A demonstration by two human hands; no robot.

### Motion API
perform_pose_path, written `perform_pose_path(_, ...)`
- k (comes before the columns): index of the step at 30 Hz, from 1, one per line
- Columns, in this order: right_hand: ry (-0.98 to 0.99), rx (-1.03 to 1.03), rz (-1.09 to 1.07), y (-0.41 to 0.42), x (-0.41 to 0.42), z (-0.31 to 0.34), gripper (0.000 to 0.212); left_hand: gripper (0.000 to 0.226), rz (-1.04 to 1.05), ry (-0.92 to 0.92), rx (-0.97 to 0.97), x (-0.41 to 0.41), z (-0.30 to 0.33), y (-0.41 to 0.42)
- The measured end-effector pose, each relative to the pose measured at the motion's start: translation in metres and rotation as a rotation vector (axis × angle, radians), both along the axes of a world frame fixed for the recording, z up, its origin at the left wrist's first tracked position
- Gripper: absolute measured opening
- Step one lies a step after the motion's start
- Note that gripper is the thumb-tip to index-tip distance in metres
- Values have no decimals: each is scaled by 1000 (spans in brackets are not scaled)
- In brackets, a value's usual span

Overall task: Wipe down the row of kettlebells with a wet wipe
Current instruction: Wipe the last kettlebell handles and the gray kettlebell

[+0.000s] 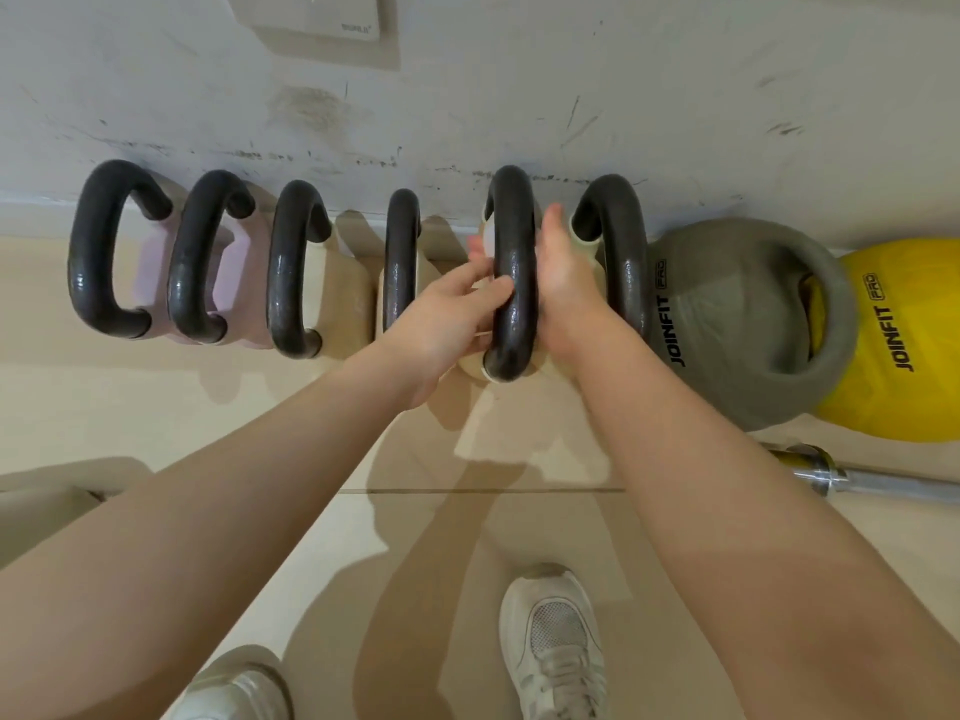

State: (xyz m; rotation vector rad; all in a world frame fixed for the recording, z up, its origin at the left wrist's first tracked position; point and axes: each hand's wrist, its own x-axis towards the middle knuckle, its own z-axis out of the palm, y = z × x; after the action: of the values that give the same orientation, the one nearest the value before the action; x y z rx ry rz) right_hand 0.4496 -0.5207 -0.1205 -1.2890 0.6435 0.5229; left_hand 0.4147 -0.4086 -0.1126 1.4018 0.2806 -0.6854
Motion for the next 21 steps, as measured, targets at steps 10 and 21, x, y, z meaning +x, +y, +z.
perform_pose_path(10,-126,93,22,-5,-21,-14,56,43,-82,-45,104,9,-10,6)
perform_pose_path(21,-462,-283,185,-1,-103,-51,45,36,28,29,122,3,-16,-1)
